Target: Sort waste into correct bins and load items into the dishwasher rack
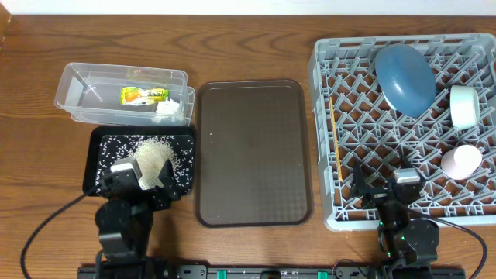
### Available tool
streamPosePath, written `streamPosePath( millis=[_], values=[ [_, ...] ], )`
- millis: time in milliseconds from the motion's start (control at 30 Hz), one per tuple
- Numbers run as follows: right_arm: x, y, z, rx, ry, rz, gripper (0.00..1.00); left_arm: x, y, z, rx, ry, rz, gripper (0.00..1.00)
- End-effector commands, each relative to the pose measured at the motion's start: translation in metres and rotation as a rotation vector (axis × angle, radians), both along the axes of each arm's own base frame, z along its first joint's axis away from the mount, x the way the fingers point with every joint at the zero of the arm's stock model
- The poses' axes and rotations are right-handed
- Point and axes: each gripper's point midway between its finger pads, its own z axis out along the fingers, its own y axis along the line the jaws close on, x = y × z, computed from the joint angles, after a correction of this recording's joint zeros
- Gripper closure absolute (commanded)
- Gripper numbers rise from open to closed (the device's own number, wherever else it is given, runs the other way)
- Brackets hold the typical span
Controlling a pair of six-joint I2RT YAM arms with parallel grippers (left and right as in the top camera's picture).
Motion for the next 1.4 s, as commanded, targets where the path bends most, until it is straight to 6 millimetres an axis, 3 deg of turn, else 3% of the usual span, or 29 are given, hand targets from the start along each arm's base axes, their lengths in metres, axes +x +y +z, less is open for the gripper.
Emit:
streamPosePath(
  millis=[0, 400, 533, 700, 1367],
  values=[
    [0.000, -0.001, -0.001, -0.011, -0.003, -0.004, 0.01, 0.003, 0.002, -0.004, 0.027, -0.073, 0.015, 0.02],
    [0.000, -0.001, -0.001, -0.011, -0.003, -0.004, 0.01, 0.012, 0.003, 0.016, 0.192, -0.320, 0.002, 0.02],
    [0.000, -0.001, -0.001, -0.011, -0.003, -0.004, 0.01, 0.013, 0.003, 0.005, 0.215, -0.294, -0.005, 0.02],
    [0.000, -0.001, -0.001, -0.011, -0.003, -0.003, 0.01, 0.010, 0.003, -0.025, 0.209, -0.175, -0.017, 0.02],
    [0.000, -0.001, -0.001, -0.011, -0.003, -0.004, 0.01, 0.011, 0.003, -0.024, 0.209, -0.177, -0.017, 0.02]
  ],
)
